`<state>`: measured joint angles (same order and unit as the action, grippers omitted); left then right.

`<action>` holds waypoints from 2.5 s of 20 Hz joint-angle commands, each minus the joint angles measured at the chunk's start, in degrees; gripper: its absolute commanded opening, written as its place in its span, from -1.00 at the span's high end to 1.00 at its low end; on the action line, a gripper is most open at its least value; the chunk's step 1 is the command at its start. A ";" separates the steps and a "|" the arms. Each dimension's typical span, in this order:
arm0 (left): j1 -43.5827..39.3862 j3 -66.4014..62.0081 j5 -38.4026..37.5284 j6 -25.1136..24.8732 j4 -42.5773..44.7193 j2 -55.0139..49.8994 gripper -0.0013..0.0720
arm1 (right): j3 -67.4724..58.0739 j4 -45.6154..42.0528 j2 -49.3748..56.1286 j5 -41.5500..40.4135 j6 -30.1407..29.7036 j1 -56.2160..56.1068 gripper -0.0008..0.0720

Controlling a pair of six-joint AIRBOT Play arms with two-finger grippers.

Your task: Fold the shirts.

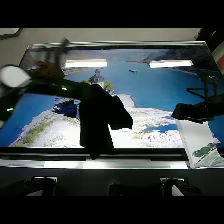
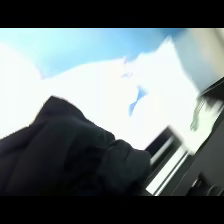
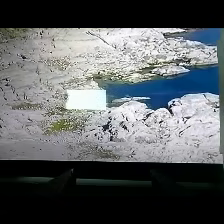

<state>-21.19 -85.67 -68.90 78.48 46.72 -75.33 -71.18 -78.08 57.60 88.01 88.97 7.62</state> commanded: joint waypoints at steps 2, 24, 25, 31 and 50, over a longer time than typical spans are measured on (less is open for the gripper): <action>-2.82 -0.33 -1.73 -1.95 -0.61 -18.56 0.06 | 0.02 -0.59 1.46 -1.25 1.92 -0.02 -0.52; -2.36 50.51 10.23 5.84 -0.33 5.75 -0.66 | 0.09 23.91 39.04 -10.27 -3.23 -6.80 -0.56; -3.26 50.51 11.39 6.69 -0.46 5.73 -0.66 | 0.09 23.82 39.04 -11.58 -3.21 -7.91 -0.56; -5.84 50.51 15.15 9.16 -0.70 2.97 -0.13 | 0.09 23.58 39.06 -18.60 -1.18 -11.85 -0.68; 17.42 21.14 1.42 16.79 36.96 27.61 0.88 | -24.63 -5.88 25.16 -27.32 0.42 -11.69 0.85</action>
<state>-12.38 -52.05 -64.10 92.68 70.00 -54.37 -86.65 -66.65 89.56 65.21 86.74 -4.10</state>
